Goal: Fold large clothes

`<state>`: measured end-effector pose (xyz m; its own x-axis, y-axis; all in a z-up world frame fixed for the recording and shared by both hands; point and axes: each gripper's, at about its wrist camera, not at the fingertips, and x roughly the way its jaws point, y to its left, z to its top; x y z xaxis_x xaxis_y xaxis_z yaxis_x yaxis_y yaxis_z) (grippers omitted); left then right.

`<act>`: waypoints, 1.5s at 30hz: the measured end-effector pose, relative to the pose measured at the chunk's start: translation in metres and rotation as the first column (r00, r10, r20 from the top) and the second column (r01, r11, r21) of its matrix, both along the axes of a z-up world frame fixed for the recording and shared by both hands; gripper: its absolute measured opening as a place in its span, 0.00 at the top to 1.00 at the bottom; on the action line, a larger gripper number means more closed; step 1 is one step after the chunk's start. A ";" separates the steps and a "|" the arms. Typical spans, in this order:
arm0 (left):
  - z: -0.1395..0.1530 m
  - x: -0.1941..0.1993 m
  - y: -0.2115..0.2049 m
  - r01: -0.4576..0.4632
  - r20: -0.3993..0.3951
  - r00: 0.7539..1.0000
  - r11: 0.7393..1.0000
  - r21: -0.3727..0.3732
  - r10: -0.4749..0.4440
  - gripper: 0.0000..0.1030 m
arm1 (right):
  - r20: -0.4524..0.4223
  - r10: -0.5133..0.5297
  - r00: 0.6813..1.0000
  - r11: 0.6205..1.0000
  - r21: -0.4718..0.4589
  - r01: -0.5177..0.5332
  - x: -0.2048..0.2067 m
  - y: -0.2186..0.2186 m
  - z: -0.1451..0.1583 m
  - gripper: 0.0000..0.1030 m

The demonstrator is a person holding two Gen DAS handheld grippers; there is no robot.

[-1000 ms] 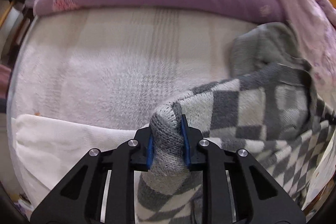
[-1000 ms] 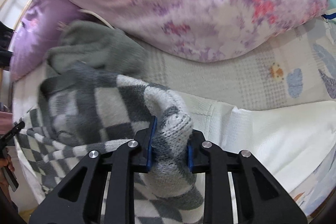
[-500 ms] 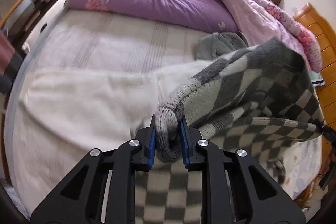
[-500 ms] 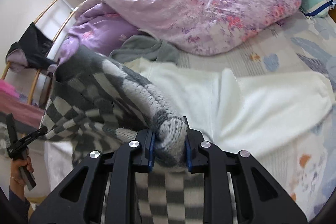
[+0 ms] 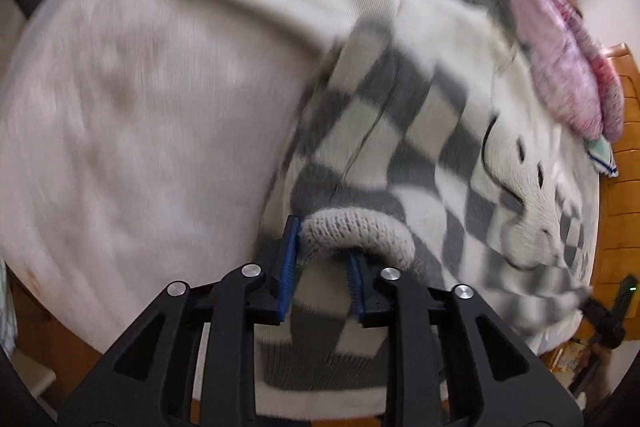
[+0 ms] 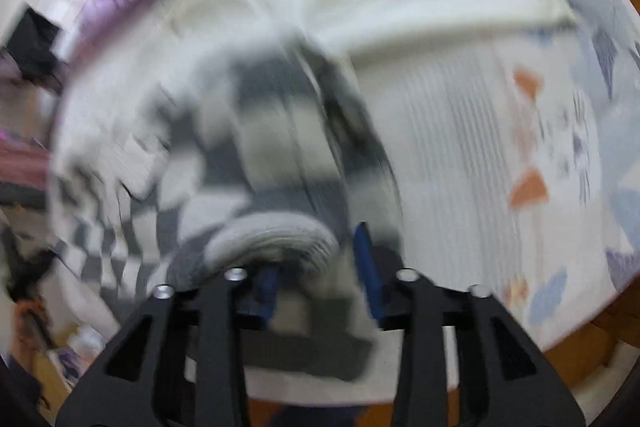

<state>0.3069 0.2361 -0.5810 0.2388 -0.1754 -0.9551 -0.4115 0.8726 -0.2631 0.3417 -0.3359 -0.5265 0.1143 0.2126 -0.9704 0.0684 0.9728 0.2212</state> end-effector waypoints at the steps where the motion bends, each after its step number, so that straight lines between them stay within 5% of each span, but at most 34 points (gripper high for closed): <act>1: -0.007 -0.007 -0.002 -0.005 -0.008 1.000 1.000 0.009 0.005 0.70 | -0.031 0.009 0.999 0.999 -0.035 -0.010 -0.009 0.002 -0.013 0.61; 5: -0.016 -0.042 0.006 -0.141 -0.024 0.990 0.990 0.004 0.141 0.36 | -0.090 -0.092 0.992 0.993 -0.078 0.085 -0.039 -0.010 -0.028 0.54; 9: 0.004 -0.072 0.012 -0.289 0.045 0.953 0.946 -0.146 0.298 0.35 | -0.123 -0.289 0.949 0.934 0.182 0.308 -0.056 -0.019 -0.010 0.45; 11: 0.016 -0.072 0.005 -0.301 0.091 0.940 0.925 -0.232 0.329 0.30 | -0.146 -0.373 0.916 0.842 0.361 0.400 -0.056 -0.012 -0.003 0.40; 13: 0.016 -0.065 -0.004 -0.302 0.117 0.930 0.906 -0.295 0.348 0.23 | -0.153 -0.419 0.895 0.787 0.431 0.442 -0.047 -0.003 -0.003 0.34; 16: 0.005 -0.041 -0.015 -0.286 0.102 0.941 0.919 -0.269 0.323 0.23 | -0.177 -0.474 0.863 0.760 0.413 0.502 -0.028 0.005 -0.020 0.34; 18: -0.017 -0.019 -0.022 -0.288 0.032 0.953 0.930 -0.227 0.302 0.27 | -0.205 -0.497 0.843 0.766 0.353 0.537 -0.017 0.013 -0.038 0.39; 19: -0.025 -0.011 -0.024 -0.296 -0.002 0.953 0.931 -0.213 0.303 0.34 | -0.213 -0.501 0.839 0.768 0.338 0.544 -0.013 0.014 -0.043 0.66; 20: -0.033 -0.006 -0.026 -0.285 -0.038 0.958 0.938 -0.199 0.283 0.69 | -0.212 -0.489 0.846 0.770 0.352 0.533 -0.009 0.016 -0.046 0.84; 21: -0.033 -0.002 -0.028 -0.265 -0.050 0.964 0.946 -0.185 0.261 0.85 | -0.205 -0.475 0.856 0.787 0.336 0.518 -0.007 0.016 -0.046 0.87; 24: -0.015 -0.009 -0.036 -0.206 -0.030 0.979 0.969 -0.135 0.204 0.88 | -0.168 -0.396 0.903 0.851 0.303 0.429 -0.008 0.023 -0.027 0.88; 28: 0.007 -0.045 -0.039 -0.152 -0.054 0.988 0.979 -0.135 0.146 0.88 | -0.179 -0.361 0.915 0.877 0.269 0.399 -0.022 0.011 -0.004 0.89; 31: -0.015 -0.066 -0.040 -0.114 -0.107 0.989 0.986 -0.118 0.102 0.86 | -0.215 -0.314 0.925 0.910 0.211 0.358 -0.038 0.011 -0.030 0.88; 34: -0.054 -0.068 -0.039 -0.121 -0.154 0.983 0.987 -0.109 0.104 0.75 | -0.245 -0.308 0.919 0.919 0.173 0.354 -0.039 0.012 -0.074 0.83; 35: -0.066 -0.062 -0.039 -0.116 -0.158 0.982 0.991 -0.069 0.104 0.63 | -0.260 -0.307 0.916 0.922 0.159 0.354 -0.035 0.015 -0.090 0.82; 37: -0.072 -0.056 -0.041 -0.099 -0.171 0.981 0.994 -0.049 0.089 0.60 | -0.269 -0.316 0.910 0.920 0.147 0.363 -0.031 0.021 -0.096 0.75; 41: -0.059 -0.063 -0.030 -0.127 -0.164 0.980 0.988 -0.089 0.111 0.37 | -0.278 -0.295 0.914 0.944 0.064 0.324 -0.026 0.024 -0.057 0.53; 42: -0.051 -0.068 -0.023 -0.140 -0.146 0.981 0.985 -0.104 0.124 0.28 | -0.271 -0.273 0.923 0.957 0.024 0.290 -0.027 0.025 -0.044 0.50; 45: -0.034 -0.080 -0.001 -0.194 -0.116 0.977 0.974 -0.121 0.180 0.23 | -0.225 -0.131 0.966 0.991 -0.065 0.119 -0.018 0.050 0.002 0.50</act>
